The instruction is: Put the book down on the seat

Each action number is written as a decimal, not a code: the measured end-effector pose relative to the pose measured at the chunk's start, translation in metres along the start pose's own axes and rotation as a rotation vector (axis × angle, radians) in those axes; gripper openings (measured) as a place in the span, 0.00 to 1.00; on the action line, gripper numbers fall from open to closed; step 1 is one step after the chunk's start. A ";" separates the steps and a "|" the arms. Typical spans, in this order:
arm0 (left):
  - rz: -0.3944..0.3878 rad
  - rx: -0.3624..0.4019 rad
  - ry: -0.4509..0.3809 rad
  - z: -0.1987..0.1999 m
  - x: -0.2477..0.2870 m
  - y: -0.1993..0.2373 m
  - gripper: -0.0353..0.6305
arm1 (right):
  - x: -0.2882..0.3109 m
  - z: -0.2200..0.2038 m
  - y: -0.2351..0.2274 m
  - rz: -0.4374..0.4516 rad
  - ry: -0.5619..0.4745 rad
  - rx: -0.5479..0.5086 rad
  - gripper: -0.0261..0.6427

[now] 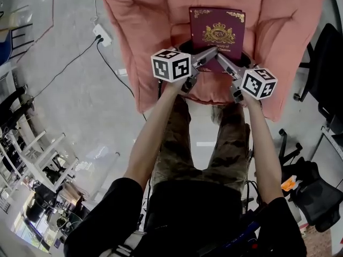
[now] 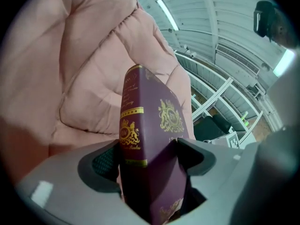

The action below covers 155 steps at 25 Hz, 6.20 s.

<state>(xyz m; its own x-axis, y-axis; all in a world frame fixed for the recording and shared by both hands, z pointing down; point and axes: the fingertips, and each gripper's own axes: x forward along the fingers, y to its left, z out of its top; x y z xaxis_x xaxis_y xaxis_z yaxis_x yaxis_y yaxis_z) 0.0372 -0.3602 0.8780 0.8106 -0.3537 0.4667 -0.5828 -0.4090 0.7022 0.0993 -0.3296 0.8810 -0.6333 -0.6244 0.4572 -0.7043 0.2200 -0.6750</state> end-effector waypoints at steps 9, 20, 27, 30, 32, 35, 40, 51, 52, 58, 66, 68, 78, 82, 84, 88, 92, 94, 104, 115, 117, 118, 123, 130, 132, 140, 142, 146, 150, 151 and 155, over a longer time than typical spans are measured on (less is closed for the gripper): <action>0.062 -0.001 0.004 0.001 0.034 0.047 0.61 | 0.039 -0.004 -0.044 -0.036 0.011 0.020 0.60; 0.158 0.083 0.044 -0.011 0.066 0.078 0.61 | 0.060 -0.024 -0.090 -0.118 0.083 0.078 0.61; 0.190 0.103 0.066 -0.019 0.065 0.093 0.61 | 0.069 -0.036 -0.097 -0.219 0.140 0.051 0.64; 0.193 0.111 0.071 -0.019 0.068 0.095 0.61 | 0.069 -0.037 -0.102 -0.259 0.150 0.037 0.64; 0.211 0.130 0.076 -0.022 0.068 0.095 0.61 | 0.066 -0.039 -0.103 -0.294 0.163 0.000 0.62; 0.246 0.188 0.077 -0.030 0.065 0.090 0.61 | 0.057 -0.040 -0.102 -0.350 0.174 -0.071 0.62; 0.249 0.330 0.117 -0.048 0.047 0.073 0.61 | 0.034 -0.041 -0.101 -0.407 0.216 -0.177 0.55; 0.296 0.327 0.102 -0.085 -0.031 0.037 0.54 | -0.027 -0.084 -0.048 -0.370 0.245 -0.192 0.47; 0.303 0.334 0.092 -0.083 -0.035 0.033 0.54 | -0.025 -0.083 -0.042 -0.361 0.243 -0.203 0.46; 0.330 0.372 0.062 -0.077 -0.055 -0.001 0.48 | -0.033 -0.077 0.000 -0.299 0.230 -0.257 0.37; 0.309 0.449 -0.005 -0.032 -0.117 -0.075 0.32 | -0.071 -0.031 0.086 -0.280 0.136 -0.305 0.28; 0.297 0.470 -0.015 -0.024 -0.130 -0.095 0.31 | -0.084 -0.015 0.108 -0.267 0.096 -0.319 0.27; 0.297 0.509 -0.045 0.002 -0.190 -0.169 0.17 | -0.140 0.040 0.202 -0.212 -0.063 -0.343 0.18; 0.305 0.537 -0.045 0.014 -0.205 -0.195 0.15 | -0.165 0.050 0.223 -0.211 -0.065 -0.356 0.17; 0.309 0.542 -0.050 0.021 -0.213 -0.208 0.14 | -0.176 0.056 0.232 -0.211 -0.067 -0.360 0.15; 0.305 0.567 -0.059 0.037 -0.226 -0.233 0.12 | -0.196 0.070 0.244 -0.209 -0.094 -0.335 0.13; 0.300 0.599 -0.079 0.052 -0.236 -0.256 0.09 | -0.210 0.075 0.258 -0.201 -0.098 -0.345 0.13; 0.294 0.615 -0.085 0.059 -0.237 -0.264 0.07 | -0.214 0.078 0.266 -0.198 -0.098 -0.353 0.12; 0.301 0.591 -0.161 0.096 -0.242 -0.272 0.06 | -0.204 0.106 0.284 -0.211 -0.060 -0.475 0.06; 0.336 0.627 -0.173 0.112 -0.227 -0.265 0.06 | -0.182 0.107 0.283 -0.241 0.026 -0.571 0.06; 0.333 0.624 -0.173 0.111 -0.225 -0.262 0.06 | -0.174 0.105 0.285 -0.229 0.035 -0.581 0.06; 0.332 0.618 -0.176 0.111 -0.223 -0.261 0.06 | -0.173 0.105 0.284 -0.227 0.038 -0.582 0.06; 0.349 0.597 -0.198 0.123 -0.228 -0.254 0.06 | -0.171 0.107 0.275 -0.247 0.045 -0.569 0.06; 0.356 0.589 -0.219 0.135 -0.228 -0.250 0.06 | -0.164 0.116 0.277 -0.247 0.045 -0.587 0.06; 0.356 0.593 -0.230 0.141 -0.230 -0.250 0.06 | -0.162 0.121 0.281 -0.245 0.032 -0.590 0.06; 0.340 0.628 -0.293 0.164 -0.235 -0.268 0.06 | -0.160 0.134 0.285 -0.237 -0.006 -0.602 0.06; 0.336 0.652 -0.310 0.169 -0.235 -0.276 0.06 | -0.163 0.140 0.284 -0.241 -0.025 -0.606 0.06; 0.319 0.681 -0.324 0.170 -0.236 -0.294 0.06 | -0.178 0.150 0.284 -0.271 -0.073 -0.598 0.06; 0.339 0.716 -0.395 0.206 -0.245 -0.292 0.06 | -0.166 0.193 0.299 -0.258 -0.169 -0.650 0.06; 0.344 0.719 -0.410 0.210 -0.248 -0.292 0.06 | -0.166 0.200 0.303 -0.257 -0.189 -0.661 0.06; 0.360 0.723 -0.455 0.222 -0.266 -0.297 0.06 | -0.175 0.219 0.326 -0.250 -0.267 -0.675 0.06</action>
<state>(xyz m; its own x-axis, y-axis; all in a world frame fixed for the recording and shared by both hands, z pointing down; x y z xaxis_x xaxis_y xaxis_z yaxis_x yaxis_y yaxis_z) -0.0186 -0.3312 0.4261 0.5619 -0.7952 0.2280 -0.8136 -0.5810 -0.0215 0.0506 -0.3130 0.4542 -0.3910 -0.8566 0.3367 -0.9138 0.4051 -0.0305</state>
